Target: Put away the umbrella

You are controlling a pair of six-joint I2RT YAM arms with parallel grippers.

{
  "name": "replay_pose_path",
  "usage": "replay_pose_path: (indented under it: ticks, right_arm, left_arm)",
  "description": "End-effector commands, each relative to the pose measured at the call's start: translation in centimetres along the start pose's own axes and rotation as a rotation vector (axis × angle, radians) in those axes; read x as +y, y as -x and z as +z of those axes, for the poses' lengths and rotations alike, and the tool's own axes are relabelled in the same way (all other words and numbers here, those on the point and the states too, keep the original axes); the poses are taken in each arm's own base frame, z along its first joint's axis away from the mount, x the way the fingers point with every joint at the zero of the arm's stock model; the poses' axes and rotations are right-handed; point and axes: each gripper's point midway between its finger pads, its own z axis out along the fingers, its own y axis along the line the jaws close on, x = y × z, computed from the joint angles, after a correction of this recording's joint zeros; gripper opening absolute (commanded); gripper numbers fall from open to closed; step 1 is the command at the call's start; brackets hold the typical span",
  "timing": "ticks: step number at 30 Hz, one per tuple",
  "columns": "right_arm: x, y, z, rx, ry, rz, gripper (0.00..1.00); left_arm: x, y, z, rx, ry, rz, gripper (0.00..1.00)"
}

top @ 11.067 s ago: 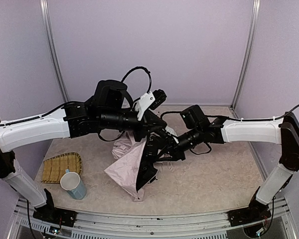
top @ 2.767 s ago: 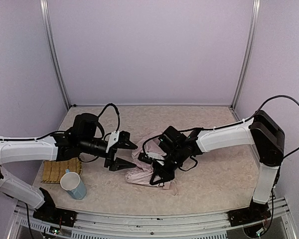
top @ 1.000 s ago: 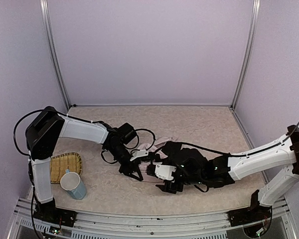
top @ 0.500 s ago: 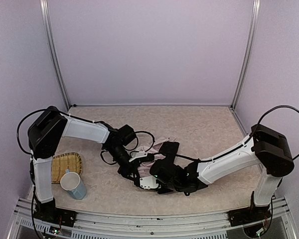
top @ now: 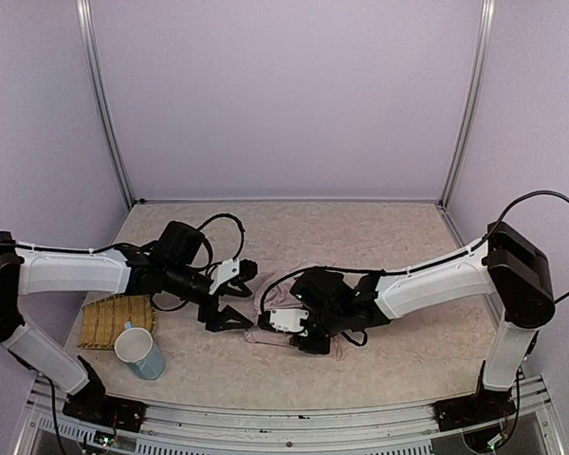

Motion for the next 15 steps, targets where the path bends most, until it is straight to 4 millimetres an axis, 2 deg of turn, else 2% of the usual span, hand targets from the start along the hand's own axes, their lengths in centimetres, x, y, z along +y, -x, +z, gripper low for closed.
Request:
replay_pose_path:
  ticks: [1,5,9,12,15]
  right_arm:
    - [6.4,-3.8,-0.6,0.108,0.453,0.259,0.15]
    - [7.3,-3.3,-1.4,0.09,0.711,0.43,0.15]
    - [7.9,-2.9,-1.9,0.073,0.892,0.535,0.14]
    - [7.9,-3.6,-1.1,0.103,0.918,0.56,0.14]
    - [7.4,-3.9,-0.3,0.094,0.944,0.582,0.15]
  left_arm:
    - [1.1,3.5,-3.0,-0.128,0.2,0.209,0.81]
    - [-1.3,2.9,-3.3,-0.094,0.186,0.346,0.76]
    - [-3.2,0.8,-1.2,0.022,0.161,0.473,0.75]
    - [-3.2,-0.7,0.8,0.117,0.167,0.532,0.79]
    - [-2.2,-1.8,2.1,0.165,0.191,0.563,0.81]
